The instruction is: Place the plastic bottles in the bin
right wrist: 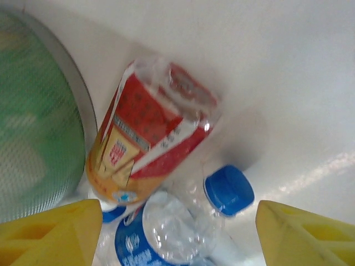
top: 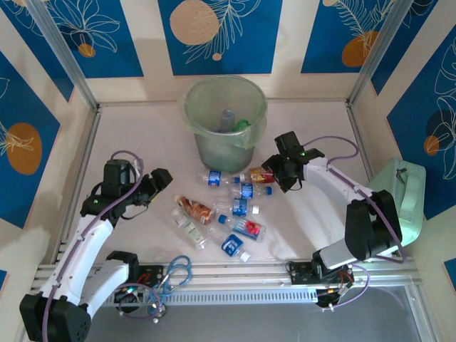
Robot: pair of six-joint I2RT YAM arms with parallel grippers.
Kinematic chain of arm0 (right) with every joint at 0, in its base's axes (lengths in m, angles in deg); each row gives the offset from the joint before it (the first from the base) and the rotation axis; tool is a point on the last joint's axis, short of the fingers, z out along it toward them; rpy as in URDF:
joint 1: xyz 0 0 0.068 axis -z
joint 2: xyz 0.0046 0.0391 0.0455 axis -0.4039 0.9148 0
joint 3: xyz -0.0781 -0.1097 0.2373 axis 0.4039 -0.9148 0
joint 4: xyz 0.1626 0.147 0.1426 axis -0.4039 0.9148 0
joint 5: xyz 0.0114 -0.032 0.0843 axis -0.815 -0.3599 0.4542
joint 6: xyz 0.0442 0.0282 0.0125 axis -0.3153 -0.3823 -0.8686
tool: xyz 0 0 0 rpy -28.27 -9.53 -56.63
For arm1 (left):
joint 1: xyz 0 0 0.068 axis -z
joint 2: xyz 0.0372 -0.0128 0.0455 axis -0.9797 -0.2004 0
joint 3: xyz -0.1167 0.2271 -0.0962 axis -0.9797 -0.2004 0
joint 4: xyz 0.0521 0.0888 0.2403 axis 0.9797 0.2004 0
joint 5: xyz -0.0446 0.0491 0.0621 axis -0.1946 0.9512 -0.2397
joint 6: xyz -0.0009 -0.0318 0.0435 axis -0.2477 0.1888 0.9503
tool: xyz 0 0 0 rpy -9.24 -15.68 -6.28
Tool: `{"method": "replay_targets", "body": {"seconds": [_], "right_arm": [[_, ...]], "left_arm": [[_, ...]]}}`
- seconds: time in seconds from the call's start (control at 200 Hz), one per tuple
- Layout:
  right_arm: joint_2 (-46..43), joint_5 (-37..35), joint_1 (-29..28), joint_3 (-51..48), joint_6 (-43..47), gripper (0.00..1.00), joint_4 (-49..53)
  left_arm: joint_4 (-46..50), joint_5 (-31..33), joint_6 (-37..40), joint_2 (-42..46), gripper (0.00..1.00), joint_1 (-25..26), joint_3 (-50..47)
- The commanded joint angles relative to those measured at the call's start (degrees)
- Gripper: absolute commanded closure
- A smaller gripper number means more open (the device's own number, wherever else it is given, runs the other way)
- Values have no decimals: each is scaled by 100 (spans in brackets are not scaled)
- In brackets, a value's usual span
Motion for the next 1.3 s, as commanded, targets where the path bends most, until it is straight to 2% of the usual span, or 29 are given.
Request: {"method": "replay_targets", "body": {"seconds": [0.0,0.075,0.24,0.63,1.04,1.166,1.296], "right_arm": [[304,374,212,150,-339,26,-390],[523,558,316,277,-367,25,-583],[931,499,372,643,-479,23,-496],[1391,544,251,694,-1202,21,-328],[1679,420,378,845,-939,39,-227],[1541,352,403,794,-838,45,-205],[1322,206,416,789,-652,48,-139]], "left_arm": [[-179,-187,-44,140,23,-42,-77],[-247,-245,-88,154,23,-29,-130],[-375,-344,-106,85,23,-14,-125],[-722,-555,-193,-89,23,15,-155],[-808,-581,-205,-185,23,33,-123],[-830,-578,-198,-228,23,40,-66],[-781,-563,-129,-299,23,41,84]]}}
